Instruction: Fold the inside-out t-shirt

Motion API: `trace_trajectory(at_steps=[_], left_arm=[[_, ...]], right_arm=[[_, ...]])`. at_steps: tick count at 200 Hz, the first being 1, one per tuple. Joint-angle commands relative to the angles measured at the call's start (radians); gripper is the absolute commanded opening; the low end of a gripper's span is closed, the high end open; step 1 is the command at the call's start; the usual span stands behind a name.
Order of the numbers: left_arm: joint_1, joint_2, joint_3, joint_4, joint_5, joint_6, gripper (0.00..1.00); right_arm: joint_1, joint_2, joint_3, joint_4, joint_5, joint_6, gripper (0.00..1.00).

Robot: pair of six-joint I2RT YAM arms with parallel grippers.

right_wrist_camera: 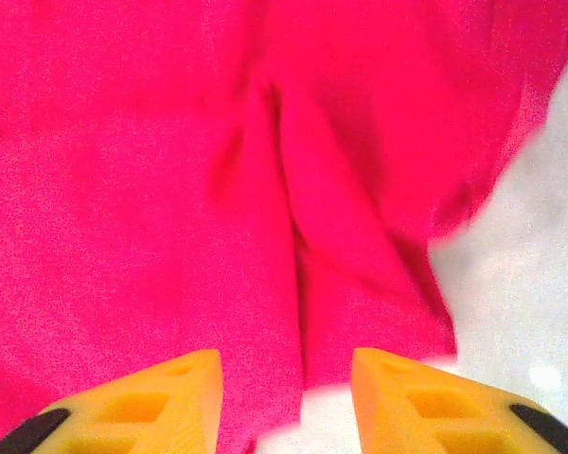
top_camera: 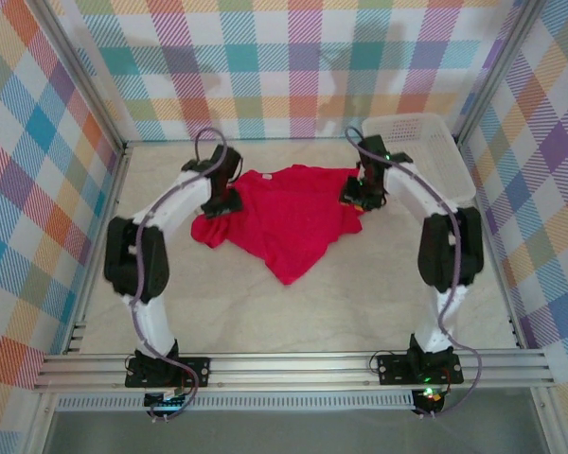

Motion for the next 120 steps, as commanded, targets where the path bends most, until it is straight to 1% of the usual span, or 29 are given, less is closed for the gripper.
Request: trace_trajectory(at_steps=[1, 17, 29, 45, 67, 72, 83, 97, 107, 120], left_arm=[[-0.023, -0.157, -0.236, 0.145, 0.168, -0.041, 0.51], [-0.031, -0.174, -0.348, 0.224, 0.243, -0.07, 0.5], [-0.033, -0.154, -0.38, 0.264, 0.26, -0.082, 0.5], [-0.033, -0.102, -0.366, 0.284, 0.27, -0.087, 0.51], [-0.035, -0.024, -0.329, 0.338, 0.283, -0.097, 0.53], [-0.035, -0.003, -0.313, 0.343, 0.28, -0.097, 0.53], [-0.034, 0.056, -0.272, 0.345, 0.267, -0.093, 0.51], [-0.03, 0.133, -0.205, 0.332, 0.247, -0.086, 0.43], [-0.022, 0.185, -0.144, 0.297, 0.234, -0.079, 0.33], [-0.017, 0.218, -0.076, 0.237, 0.22, -0.073, 0.18]], right_arm=[[0.042, -0.132, -0.205, 0.127, -0.139, 0.052, 0.37], [0.078, -0.147, -0.314, 0.214, -0.195, 0.099, 0.35], [0.11, -0.132, -0.354, 0.262, -0.208, 0.126, 0.35], [0.131, -0.082, -0.368, 0.312, -0.223, 0.158, 0.35], [0.134, 0.009, -0.33, 0.347, -0.25, 0.182, 0.35], [0.134, 0.031, -0.316, 0.349, -0.252, 0.185, 0.34], [0.134, 0.076, -0.275, 0.349, -0.252, 0.188, 0.27], [0.132, 0.129, -0.214, 0.343, -0.23, 0.191, 0.12], [0.126, 0.166, -0.151, 0.313, -0.222, 0.188, 0.0], [0.118, 0.193, -0.065, 0.256, -0.226, 0.174, 0.0]])
